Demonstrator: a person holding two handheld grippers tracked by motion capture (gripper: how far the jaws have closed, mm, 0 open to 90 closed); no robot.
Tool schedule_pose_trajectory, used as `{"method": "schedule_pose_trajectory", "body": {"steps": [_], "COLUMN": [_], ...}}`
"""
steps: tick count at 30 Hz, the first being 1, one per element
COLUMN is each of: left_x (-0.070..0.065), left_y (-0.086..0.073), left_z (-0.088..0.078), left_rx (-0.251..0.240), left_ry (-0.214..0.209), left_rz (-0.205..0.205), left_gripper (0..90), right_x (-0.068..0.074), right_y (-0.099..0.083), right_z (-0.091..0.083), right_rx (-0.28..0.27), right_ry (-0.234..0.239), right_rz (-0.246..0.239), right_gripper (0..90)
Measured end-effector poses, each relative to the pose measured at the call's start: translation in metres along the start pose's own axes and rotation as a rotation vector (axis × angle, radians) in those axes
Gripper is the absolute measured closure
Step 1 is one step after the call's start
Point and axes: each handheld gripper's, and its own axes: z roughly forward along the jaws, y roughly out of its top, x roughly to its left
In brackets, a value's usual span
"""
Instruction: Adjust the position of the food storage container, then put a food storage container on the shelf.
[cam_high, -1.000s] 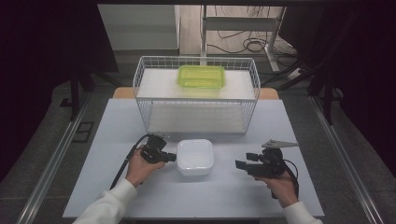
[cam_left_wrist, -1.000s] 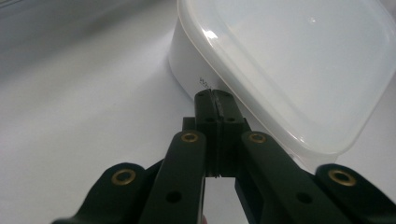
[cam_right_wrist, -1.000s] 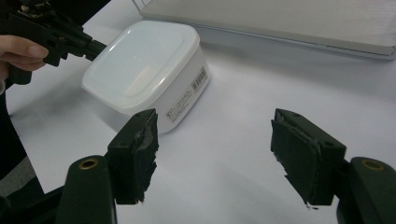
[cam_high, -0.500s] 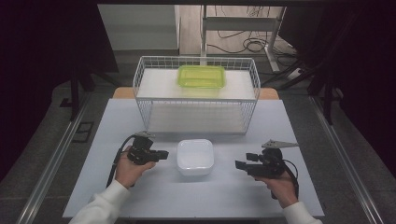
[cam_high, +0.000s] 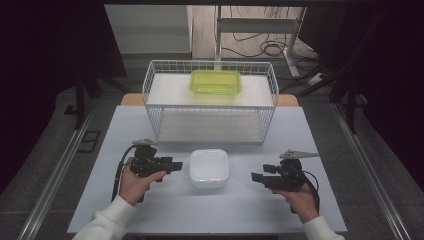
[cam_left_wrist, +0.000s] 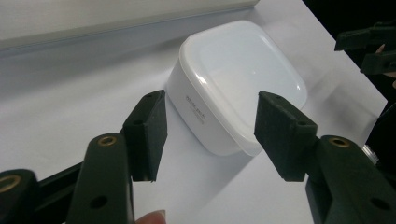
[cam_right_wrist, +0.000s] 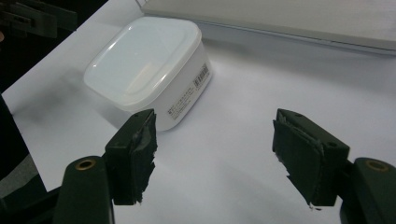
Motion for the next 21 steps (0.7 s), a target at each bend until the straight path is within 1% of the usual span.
{"method": "schedule_pose_trajectory", "body": {"steps": [3,8,10,12,13,15,17,20,21], "left_x": [0.001,0.001,0.001,-0.001,-0.001,-0.002,-0.002,-0.001,0.0], "left_y": [0.0,-0.002,-0.002,-0.002,-0.002,-0.002,-0.001,-0.001,-0.001], "left_z": [0.0,0.002,0.002,0.002,0.001,0.001,0.001,0.001,0.001], "left_rx": [-0.003,0.005,0.006,0.005,0.005,0.005,0.004,0.005,0.003], "left_ry": [0.0,-0.006,-0.001,0.0,-0.008,-0.018,-0.02,-0.023,-0.033], "left_rz": [-0.009,-0.011,-0.007,-0.003,-0.006,-0.009,-0.013,-0.02,-0.032], "left_gripper": [42.2,41.4,41.4,41.2,41.2,40.7,40.3,40.1,40.1], "right_x": [-0.001,-0.001,-0.001,0.0,0.0,0.0,0.0,0.003,0.003], "right_y": [0.0,0.0,0.0,0.0,0.0,0.002,0.006,0.01,0.01], "right_z": [0.0,0.0,0.0,0.001,0.001,0.002,0.007,0.013,0.014], "right_rx": [0.003,0.002,0.002,-0.008,-0.008,-0.021,-0.031,-0.02,-0.02], "right_ry": [0.003,-0.001,-0.002,0.0,0.0,0.012,0.034,0.057,0.062], "right_rz": [0.01,0.012,0.006,0.013,0.013,0.031,0.058,0.063,0.062], "right_gripper": [28.8,28.1,28.1,28.1,28.1,28.4,29.5,30.9,31.0]}}
